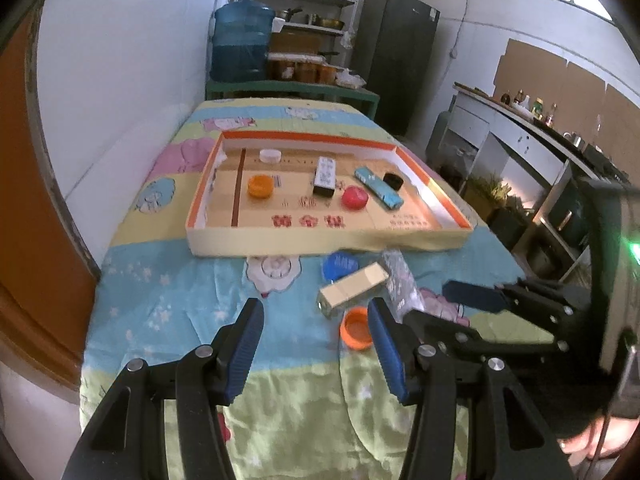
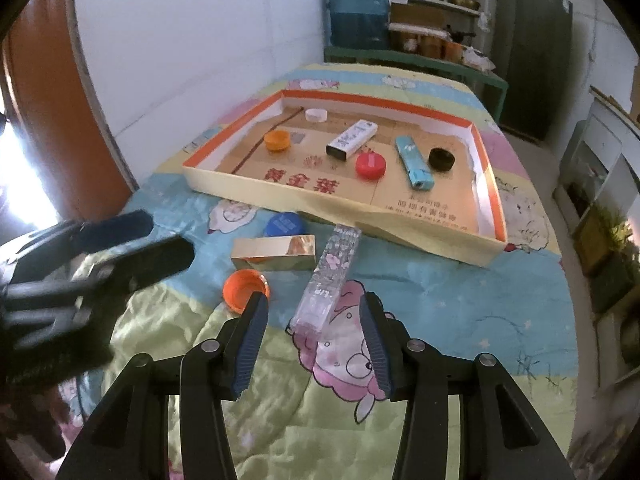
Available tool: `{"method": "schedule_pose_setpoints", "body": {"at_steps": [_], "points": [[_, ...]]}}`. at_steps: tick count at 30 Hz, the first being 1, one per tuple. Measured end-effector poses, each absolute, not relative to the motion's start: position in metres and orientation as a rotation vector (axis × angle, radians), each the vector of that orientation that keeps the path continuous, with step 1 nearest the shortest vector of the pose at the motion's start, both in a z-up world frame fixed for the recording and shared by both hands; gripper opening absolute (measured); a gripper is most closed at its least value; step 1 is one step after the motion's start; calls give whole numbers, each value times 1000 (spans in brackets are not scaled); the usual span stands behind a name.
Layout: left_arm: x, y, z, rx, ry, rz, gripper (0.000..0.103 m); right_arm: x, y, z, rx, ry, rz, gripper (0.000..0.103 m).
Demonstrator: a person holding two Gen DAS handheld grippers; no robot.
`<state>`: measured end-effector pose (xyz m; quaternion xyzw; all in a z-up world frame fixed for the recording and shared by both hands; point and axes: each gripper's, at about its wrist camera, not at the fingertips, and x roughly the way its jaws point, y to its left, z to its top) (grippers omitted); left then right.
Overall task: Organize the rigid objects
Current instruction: 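Grasp the clear lip-gloss package upright with the right gripper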
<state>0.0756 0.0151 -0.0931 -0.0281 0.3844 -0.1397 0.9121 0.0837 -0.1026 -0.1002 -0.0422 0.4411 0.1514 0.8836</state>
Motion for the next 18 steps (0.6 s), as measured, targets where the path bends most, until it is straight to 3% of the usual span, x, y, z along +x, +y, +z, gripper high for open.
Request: {"method": "schedule_pose_setpoints", "body": {"at_steps": [14,18], "points": [[76,-2,-114,13,847,-332,54,126,-97,-126,-111,971,277,49],[80,-8,-119,33,863,-339,54,126,-100,-126,-109,964,295,21]]}}
